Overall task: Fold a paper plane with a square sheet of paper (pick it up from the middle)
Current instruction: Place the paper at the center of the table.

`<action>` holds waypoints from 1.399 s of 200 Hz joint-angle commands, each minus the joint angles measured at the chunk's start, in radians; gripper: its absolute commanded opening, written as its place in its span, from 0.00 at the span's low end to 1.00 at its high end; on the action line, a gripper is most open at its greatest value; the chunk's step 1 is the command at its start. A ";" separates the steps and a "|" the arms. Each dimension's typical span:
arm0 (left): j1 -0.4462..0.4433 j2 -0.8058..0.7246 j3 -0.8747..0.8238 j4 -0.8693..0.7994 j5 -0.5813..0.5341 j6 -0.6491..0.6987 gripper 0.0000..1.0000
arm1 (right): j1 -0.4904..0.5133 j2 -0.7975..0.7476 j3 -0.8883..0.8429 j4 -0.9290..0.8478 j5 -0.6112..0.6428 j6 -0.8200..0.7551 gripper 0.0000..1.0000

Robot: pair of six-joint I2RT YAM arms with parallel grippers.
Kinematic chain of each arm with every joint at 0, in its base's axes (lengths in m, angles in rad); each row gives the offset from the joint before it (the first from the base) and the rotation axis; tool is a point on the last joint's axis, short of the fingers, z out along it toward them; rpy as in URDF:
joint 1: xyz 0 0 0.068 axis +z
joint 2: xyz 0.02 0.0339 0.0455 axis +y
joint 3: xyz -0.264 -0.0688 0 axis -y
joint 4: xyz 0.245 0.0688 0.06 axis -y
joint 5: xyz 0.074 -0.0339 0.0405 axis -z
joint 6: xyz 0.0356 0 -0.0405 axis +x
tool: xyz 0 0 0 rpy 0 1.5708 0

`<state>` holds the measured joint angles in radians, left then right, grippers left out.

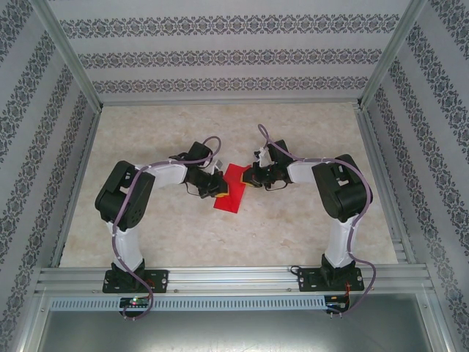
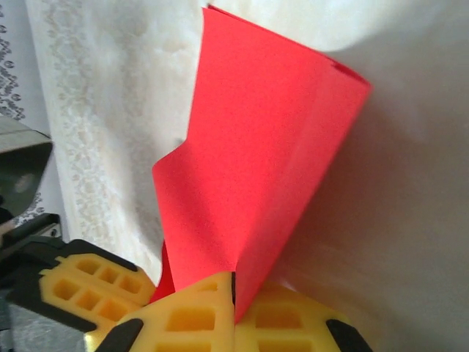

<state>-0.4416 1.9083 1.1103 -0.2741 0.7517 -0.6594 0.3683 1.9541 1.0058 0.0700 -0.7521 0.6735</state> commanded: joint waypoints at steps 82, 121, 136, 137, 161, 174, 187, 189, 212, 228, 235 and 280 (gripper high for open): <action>-0.029 0.076 0.098 -0.038 0.014 0.040 0.02 | -0.003 0.019 0.053 -0.084 0.049 -0.111 0.07; -0.036 0.106 0.112 -0.050 0.009 0.057 0.02 | -0.001 -0.003 0.067 -0.128 0.084 -0.133 0.14; -0.036 0.116 0.114 -0.048 0.012 0.059 0.02 | -0.001 -0.023 0.075 -0.159 0.111 -0.148 0.21; -0.036 0.117 0.114 -0.048 0.012 0.060 0.02 | -0.002 -0.024 0.075 -0.161 0.112 -0.149 0.21; -0.036 0.125 0.114 -0.048 0.009 0.069 0.02 | -0.001 -0.057 0.093 -0.246 0.173 -0.186 0.31; -0.036 0.133 0.118 -0.047 0.013 0.067 0.02 | -0.006 -0.075 0.097 -0.279 0.202 -0.198 0.36; -0.037 0.135 0.117 -0.045 0.013 0.069 0.02 | -0.011 -0.096 0.104 -0.327 0.245 -0.215 0.40; -0.036 0.136 0.118 -0.045 0.013 0.069 0.02 | -0.012 -0.100 0.104 -0.334 0.249 -0.216 0.40; -0.036 0.139 0.122 -0.051 0.014 0.073 0.02 | -0.020 -0.151 0.105 -0.406 0.342 -0.228 0.45; -0.036 0.138 0.122 -0.050 0.014 0.070 0.02 | -0.018 -0.187 0.087 -0.383 0.342 -0.211 0.46; -0.036 0.138 0.123 -0.051 0.012 0.073 0.02 | -0.017 -0.196 0.082 -0.363 0.324 -0.198 0.45; -0.036 0.138 0.124 -0.057 0.008 0.076 0.03 | -0.003 -0.113 0.100 -0.249 0.254 -0.122 0.31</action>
<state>-0.4702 2.0277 1.2152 -0.2932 0.7589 -0.6086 0.3561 1.7863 1.0851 -0.2264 -0.4744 0.5121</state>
